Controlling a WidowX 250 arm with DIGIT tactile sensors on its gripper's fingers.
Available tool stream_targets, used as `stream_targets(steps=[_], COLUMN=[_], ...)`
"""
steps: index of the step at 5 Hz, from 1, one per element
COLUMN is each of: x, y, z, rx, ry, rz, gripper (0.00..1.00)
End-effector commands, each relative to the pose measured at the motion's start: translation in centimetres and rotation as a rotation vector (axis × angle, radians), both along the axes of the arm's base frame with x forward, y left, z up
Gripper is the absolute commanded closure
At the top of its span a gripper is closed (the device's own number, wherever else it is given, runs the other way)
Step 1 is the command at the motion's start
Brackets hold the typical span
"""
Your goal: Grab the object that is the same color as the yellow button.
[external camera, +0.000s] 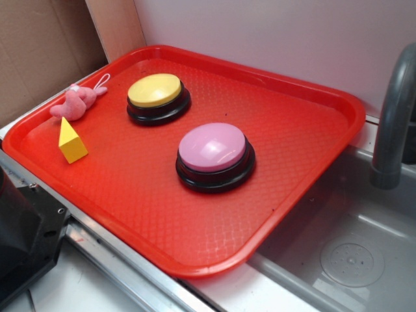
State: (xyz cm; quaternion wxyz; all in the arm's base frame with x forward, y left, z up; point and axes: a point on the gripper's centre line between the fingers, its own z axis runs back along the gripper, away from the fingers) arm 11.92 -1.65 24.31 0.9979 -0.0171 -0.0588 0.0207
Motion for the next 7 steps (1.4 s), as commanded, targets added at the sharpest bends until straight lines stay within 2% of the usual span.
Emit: stream_targets(steps=[1, 2, 3, 4, 5, 6, 7], x=[0.0, 0.4, 1.6, 2.6, 4.1, 4.8, 4.5], y=[0.0, 0.5, 1.8, 3.6, 5.5, 6.8, 8.5], z=[0.0, -1.3, -3.5, -6.1, -9.6, -12.0, -15.4], rx=[0.0, -0.056, -0.09, -0.119, -0.099, -0.072, 0.002], ry=[0.0, -0.045, -0.028, -0.008, 0.005, -0.007, -0.014], rz=[0.0, 0.079, 0.211, 0.441, 0.627, 0.753, 0.883], gripper=[0.0, 0.0, 0.0, 0.0, 0.0, 0.0, 0.0])
